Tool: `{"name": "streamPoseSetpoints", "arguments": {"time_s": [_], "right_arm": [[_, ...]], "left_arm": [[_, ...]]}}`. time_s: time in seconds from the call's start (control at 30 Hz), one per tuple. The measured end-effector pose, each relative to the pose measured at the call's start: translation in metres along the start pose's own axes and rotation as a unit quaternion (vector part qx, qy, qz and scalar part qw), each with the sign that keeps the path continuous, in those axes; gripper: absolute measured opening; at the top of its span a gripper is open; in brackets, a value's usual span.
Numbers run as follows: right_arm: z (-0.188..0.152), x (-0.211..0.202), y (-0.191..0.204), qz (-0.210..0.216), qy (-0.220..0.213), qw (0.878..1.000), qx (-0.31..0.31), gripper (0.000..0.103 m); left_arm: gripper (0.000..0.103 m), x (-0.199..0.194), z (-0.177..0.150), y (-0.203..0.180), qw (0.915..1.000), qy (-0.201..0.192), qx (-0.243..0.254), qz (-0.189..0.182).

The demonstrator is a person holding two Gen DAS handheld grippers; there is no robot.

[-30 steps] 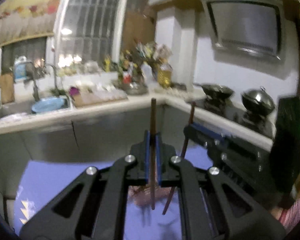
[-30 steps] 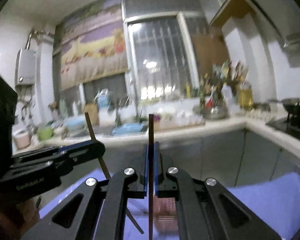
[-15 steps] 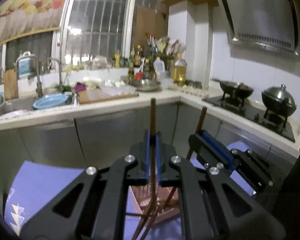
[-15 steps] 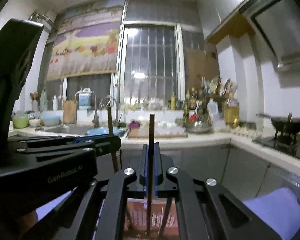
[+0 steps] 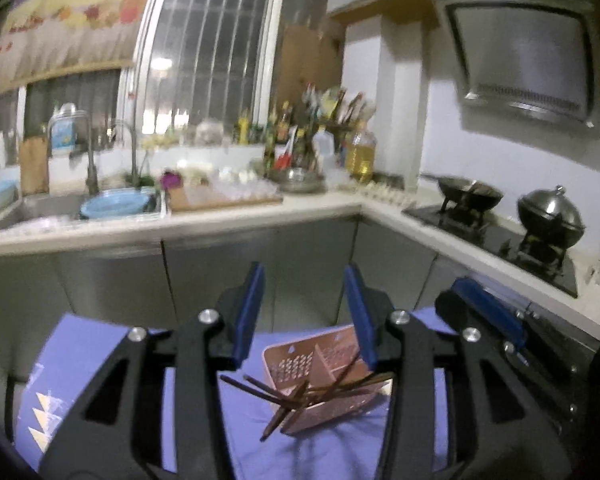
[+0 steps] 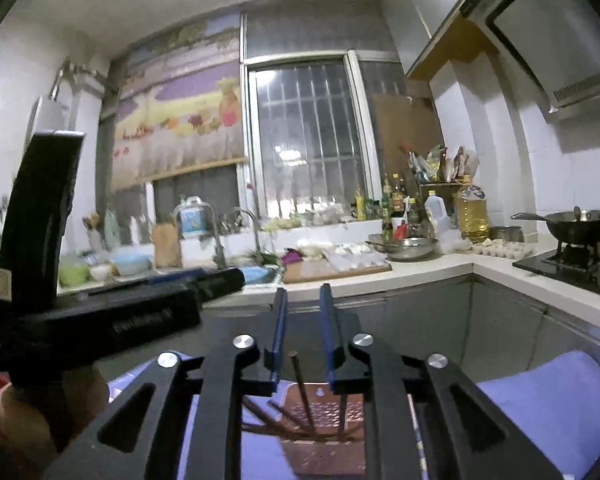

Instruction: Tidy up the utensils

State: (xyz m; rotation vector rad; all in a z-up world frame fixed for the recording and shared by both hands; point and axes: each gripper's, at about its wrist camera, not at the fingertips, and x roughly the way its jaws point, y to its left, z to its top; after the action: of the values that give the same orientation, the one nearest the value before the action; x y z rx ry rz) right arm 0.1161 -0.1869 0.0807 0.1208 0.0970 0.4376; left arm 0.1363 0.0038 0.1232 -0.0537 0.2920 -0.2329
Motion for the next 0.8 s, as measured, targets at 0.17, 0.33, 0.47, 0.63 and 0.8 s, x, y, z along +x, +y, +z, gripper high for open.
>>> {"name": "streamPoseSetpoints", "arguments": {"time_s": [0.17, 0.33, 0.47, 0.63, 0.8], "right_arm": [[-0.025, -0.061, -0.001, -0.007, 0.003, 0.999, 0.039, 0.048], [-0.083, -0.093, -0.009, -0.030, 0.092, 0.990, 0.098, 0.050], [-0.116, -0.104, -0.010, -0.037, 0.164, 0.976, 0.139, 0.050], [-0.133, -0.106, -0.001, -0.025, 0.218, 0.963, 0.155, 0.054], [-0.128, -0.114, 0.006, -0.036, 0.210, 0.963, 0.167, 0.079]], "left_arm": [[0.067, -0.067, -0.013, 0.001, 0.9986, -0.048, -0.008, -0.021], [0.072, -0.091, -0.065, 0.004, 0.9999, -0.007, -0.015, -0.001], [0.072, -0.085, -0.115, -0.002, 0.9959, 0.070, 0.005, 0.057], [0.077, -0.074, -0.158, -0.006, 0.9865, 0.144, 0.006, 0.077], [0.092, -0.069, -0.168, -0.007, 0.9805, 0.161, 0.016, 0.111]]}}
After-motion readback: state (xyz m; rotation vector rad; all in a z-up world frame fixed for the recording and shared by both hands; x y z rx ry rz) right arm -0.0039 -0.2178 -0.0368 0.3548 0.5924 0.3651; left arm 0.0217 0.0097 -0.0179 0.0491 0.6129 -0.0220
